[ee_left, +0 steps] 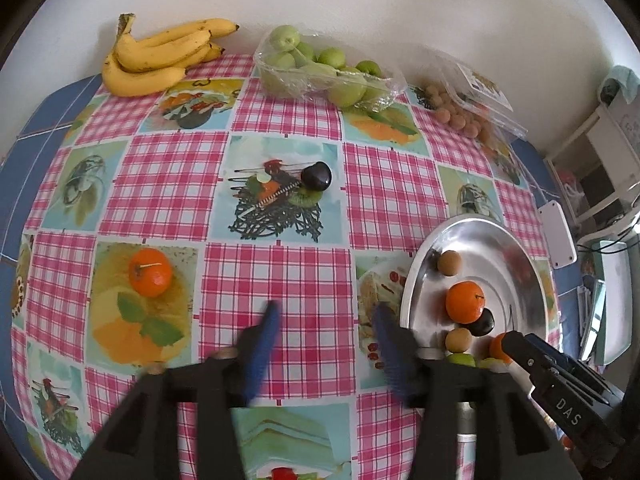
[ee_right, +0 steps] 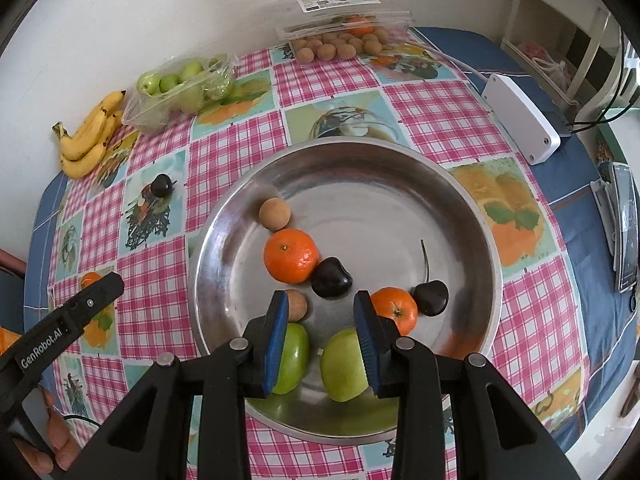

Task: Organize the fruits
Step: 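Withdraw both open grippers from the steel bowl, then move the right gripper toward the dark plum while the left gripper moves toward a loose mandarin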

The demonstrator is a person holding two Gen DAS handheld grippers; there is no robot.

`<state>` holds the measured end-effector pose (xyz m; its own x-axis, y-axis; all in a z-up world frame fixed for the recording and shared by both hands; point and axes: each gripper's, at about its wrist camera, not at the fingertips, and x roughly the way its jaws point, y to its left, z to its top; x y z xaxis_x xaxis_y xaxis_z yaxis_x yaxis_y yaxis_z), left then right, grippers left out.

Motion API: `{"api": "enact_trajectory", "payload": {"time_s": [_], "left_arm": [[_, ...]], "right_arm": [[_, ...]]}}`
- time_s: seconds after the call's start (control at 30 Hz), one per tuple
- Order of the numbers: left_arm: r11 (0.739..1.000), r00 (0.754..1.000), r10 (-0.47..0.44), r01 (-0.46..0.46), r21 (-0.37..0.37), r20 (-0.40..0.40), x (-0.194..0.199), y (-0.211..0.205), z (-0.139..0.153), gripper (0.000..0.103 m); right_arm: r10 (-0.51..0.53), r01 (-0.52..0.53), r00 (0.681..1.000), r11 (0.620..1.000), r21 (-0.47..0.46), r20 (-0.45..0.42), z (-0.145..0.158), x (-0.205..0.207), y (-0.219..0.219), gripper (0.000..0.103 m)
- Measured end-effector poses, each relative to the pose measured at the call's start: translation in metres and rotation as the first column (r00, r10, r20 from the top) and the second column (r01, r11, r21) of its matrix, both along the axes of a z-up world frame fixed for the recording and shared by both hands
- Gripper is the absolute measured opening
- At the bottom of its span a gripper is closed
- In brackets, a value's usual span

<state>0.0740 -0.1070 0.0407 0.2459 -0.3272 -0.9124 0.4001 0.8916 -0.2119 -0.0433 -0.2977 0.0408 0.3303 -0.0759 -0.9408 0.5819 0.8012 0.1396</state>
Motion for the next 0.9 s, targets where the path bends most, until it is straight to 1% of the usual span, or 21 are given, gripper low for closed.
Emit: {"api": "enact_trajectory", "payload": {"time_s": [0.03, 0.07, 0.13, 0.2, 0.27, 0.33, 0.4, 0.47, 0.5, 0.57, 0.6, 0.9], "left_arm": [[1.0, 1.0, -0.005, 0.005, 0.007, 0.001, -0.001, -0.001, -0.001, 0.063], [1.0, 1.0, -0.012, 0.012, 0.015, 0.0, -0.001, -0.003, -0.002, 0.064], [0.999, 1.0, -0.021, 0.021, 0.039, 0.001, -0.003, -0.005, -0.005, 0.07], [0.998, 1.0, -0.019, 0.019, 0.062, 0.003, -0.003, -0.006, -0.008, 0.079], [0.998, 1.0, -0.018, 0.018, 0.066, 0.001, -0.003, -0.006, -0.01, 0.082], [0.997, 1.0, -0.013, 0.013, 0.074, 0.001, -0.002, -0.005, -0.011, 0.087], [0.996, 1.0, -0.008, 0.008, 0.086, 0.006, -0.002, -0.004, -0.013, 0.097], [0.996, 1.0, -0.003, 0.002, 0.094, 0.012, 0.0, -0.003, -0.013, 0.101], [0.995, 1.0, 0.001, -0.003, 0.097, 0.017, 0.0, -0.003, -0.013, 0.103], [0.994, 1.0, 0.006, -0.009, 0.105, 0.026, 0.001, -0.002, -0.014, 0.103], [0.994, 1.0, 0.009, -0.012, 0.108, 0.027, 0.001, -0.001, -0.014, 0.103], [0.991, 0.999, 0.038, -0.042, 0.131, 0.036, 0.004, 0.003, -0.017, 0.103]], "right_arm": [[-0.001, 0.001, 1.0, 1.0, 0.0, -0.005, -0.001, 0.0, 0.0, 0.038], [-0.001, 0.001, 1.0, 1.0, 0.001, -0.01, -0.002, 0.0, 0.0, 0.045], [-0.001, 0.001, 1.0, 1.0, 0.002, -0.02, -0.004, 0.001, -0.001, 0.052], [0.001, -0.001, 1.0, 1.0, 0.003, -0.027, -0.006, 0.002, -0.001, 0.056], [0.003, -0.003, 1.0, 1.0, 0.007, -0.031, -0.007, 0.003, -0.001, 0.066], [0.005, -0.005, 0.999, 1.0, 0.006, -0.036, -0.008, 0.003, 0.0, 0.068], [0.008, -0.008, 0.999, 1.0, 0.004, -0.041, -0.009, 0.004, 0.0, 0.069], [0.011, -0.011, 0.999, 1.0, 0.004, -0.043, -0.01, 0.004, 0.001, 0.076], [0.012, -0.012, 0.999, 1.0, 0.004, -0.044, -0.01, 0.004, 0.001, 0.077], [0.014, -0.014, 0.999, 1.0, 0.002, -0.044, -0.011, 0.005, 0.002, 0.082], [0.015, -0.015, 0.999, 1.0, 0.002, -0.043, -0.01, 0.005, 0.002, 0.083], [0.02, -0.019, 0.999, 1.0, 0.002, -0.04, -0.012, 0.005, 0.002, 0.084]]}}
